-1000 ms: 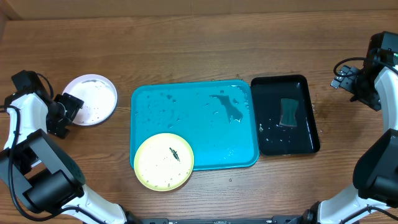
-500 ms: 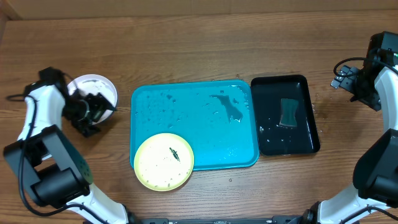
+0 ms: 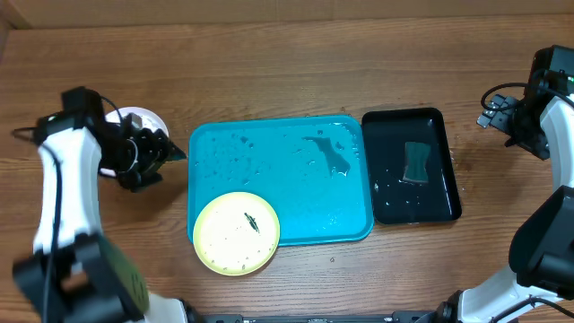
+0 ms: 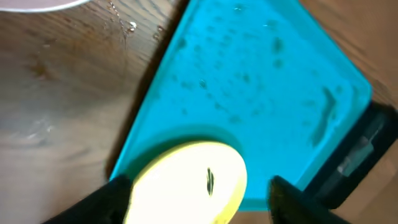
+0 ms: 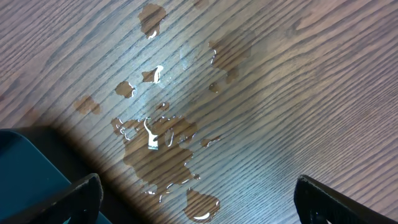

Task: Clean dirty plates on tray and stack at the side
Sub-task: 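Move the left gripper to the rim of the yellow plate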

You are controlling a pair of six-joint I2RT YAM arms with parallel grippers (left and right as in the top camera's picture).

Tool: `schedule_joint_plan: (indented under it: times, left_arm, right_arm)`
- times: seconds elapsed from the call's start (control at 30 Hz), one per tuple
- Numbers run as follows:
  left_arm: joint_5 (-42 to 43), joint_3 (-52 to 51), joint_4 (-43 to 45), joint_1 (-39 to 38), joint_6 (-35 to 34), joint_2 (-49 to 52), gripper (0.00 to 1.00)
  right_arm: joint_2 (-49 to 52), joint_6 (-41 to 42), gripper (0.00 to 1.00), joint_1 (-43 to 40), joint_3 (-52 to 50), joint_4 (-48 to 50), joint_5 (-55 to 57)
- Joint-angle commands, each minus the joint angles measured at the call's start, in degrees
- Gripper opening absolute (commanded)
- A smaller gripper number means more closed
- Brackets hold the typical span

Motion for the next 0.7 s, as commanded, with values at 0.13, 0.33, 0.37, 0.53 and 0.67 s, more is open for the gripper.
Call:
schedule_joint_plan:
  times: [0.13,0.33,0.37,0.53,0.67]
  left_arm:
    - [-6.62,-2.4,-6.21,-6.03,0.42,-11.34,0.46]
    - [-6.56,-9.66,-5.97,-10.84,-0.94,-11.91,0.36]
    - [-6.56,-11.3,-5.9,-11.65,-1.03,-11.91,0.36]
    - [-7.56,-18.88,-4.2,-15.41,-0.83,-11.91,0.39]
    - [-9.29,-20.59,-4.02,-16.35,-1.09,-11.96,0.42]
  right_arm:
    - [0.07,0.22,1.0,-0.11,0.28,0.22,-0.07]
    - [0.07,0.22,1.0,-0.11,0.28,0.2,-0.07]
    - [0.07,0.22,1.0,-0.11,0.28,0.2,-0.07]
    - [0.07,0.22,1.0,-0.11,0.28,0.22,-0.07]
    - [0.07,0.22,1.0,-0.11,0.28,0.2,-0.07]
